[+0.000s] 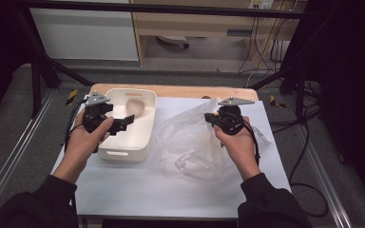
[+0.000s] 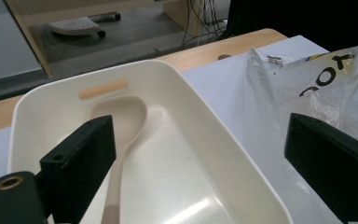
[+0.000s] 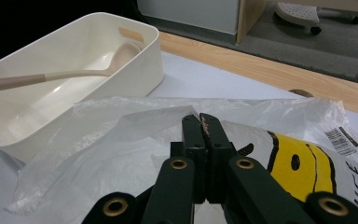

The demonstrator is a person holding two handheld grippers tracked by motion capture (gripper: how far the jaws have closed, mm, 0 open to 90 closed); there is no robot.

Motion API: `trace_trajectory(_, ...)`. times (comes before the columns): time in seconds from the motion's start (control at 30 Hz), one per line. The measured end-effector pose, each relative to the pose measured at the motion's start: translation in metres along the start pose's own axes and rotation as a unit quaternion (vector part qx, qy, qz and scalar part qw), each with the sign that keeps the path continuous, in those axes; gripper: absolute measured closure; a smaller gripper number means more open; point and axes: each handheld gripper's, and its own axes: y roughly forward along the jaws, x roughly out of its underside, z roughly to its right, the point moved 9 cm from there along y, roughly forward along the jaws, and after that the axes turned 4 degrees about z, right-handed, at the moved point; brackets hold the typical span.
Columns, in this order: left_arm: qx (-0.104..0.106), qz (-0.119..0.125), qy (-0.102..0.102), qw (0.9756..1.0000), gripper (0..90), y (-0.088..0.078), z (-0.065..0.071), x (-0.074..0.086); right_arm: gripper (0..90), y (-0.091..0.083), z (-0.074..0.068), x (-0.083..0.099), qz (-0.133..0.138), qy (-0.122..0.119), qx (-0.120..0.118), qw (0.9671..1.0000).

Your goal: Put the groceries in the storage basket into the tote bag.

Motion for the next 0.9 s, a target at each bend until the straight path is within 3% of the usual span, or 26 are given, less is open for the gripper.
trace_trajectory(0.27,-0.02,-0.014,-0.02,0.9995,9.0,-0.007,-0.027,0.017,90.0,0.004,-0.002,0.008,-0.009,-0.002,-0.002,1.0)
trace_trajectory(0.37,-0.024,-0.027,-0.017,0.9992,10.5,-0.007,-0.033,0.023,90.0,0.004,-0.003,0.01,-0.01,-0.002,-0.004,0.9999)
trace_trajectory(0.7,-0.036,-0.061,-0.026,0.9972,25.4,-0.003,-0.047,0.044,90.0,0.004,-0.003,0.012,-0.011,-0.001,-0.005,0.9999)
trace_trajectory(0.9,-0.04,-0.079,-0.029,0.9957,28.5,0.0,-0.05,0.054,90.0,0.004,-0.001,0.013,-0.011,0.001,-0.004,0.9999)
